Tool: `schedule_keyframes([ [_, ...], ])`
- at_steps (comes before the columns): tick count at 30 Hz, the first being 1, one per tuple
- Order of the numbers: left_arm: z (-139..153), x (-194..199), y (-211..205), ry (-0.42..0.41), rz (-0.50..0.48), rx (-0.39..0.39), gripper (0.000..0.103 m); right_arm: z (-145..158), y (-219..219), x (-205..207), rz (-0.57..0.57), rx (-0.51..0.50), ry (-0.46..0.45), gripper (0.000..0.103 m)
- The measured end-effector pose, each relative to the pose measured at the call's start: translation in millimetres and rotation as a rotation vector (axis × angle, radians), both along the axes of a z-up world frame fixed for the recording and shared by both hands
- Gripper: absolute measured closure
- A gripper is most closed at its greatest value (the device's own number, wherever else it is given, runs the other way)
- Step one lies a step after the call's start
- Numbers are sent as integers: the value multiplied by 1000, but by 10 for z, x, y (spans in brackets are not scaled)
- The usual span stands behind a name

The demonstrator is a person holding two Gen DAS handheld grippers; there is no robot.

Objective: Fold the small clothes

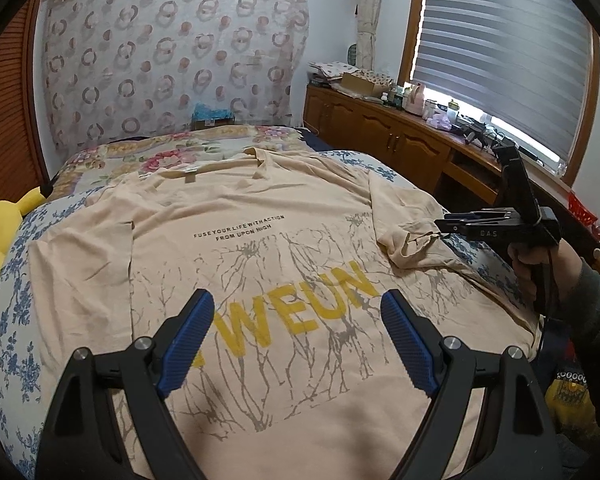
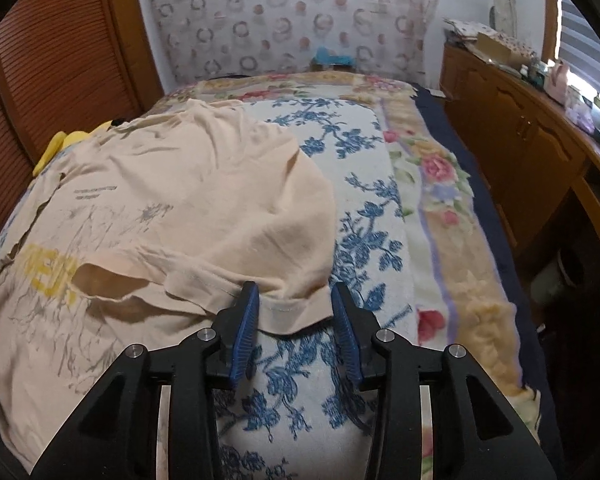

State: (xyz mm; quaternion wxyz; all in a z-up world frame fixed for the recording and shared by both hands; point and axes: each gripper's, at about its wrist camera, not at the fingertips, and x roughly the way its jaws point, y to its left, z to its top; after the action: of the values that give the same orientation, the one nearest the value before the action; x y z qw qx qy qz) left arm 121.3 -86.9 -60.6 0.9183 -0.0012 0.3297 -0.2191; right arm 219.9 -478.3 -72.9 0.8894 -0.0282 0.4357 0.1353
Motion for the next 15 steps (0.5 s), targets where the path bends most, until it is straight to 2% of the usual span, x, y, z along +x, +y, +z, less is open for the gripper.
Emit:
schedule_keyframes([
  [4, -9, -11, 36, 1, 5, -4, 17, -5, 34, 23, 23, -5, 1, 98],
  [9, -14, -7, 111, 3, 19, -21, 17, 85, 76, -2, 48, 37, -15, 100],
  [15, 2, -20, 194, 0, 35, -33, 17, 529, 312, 0, 104, 105, -115, 101],
])
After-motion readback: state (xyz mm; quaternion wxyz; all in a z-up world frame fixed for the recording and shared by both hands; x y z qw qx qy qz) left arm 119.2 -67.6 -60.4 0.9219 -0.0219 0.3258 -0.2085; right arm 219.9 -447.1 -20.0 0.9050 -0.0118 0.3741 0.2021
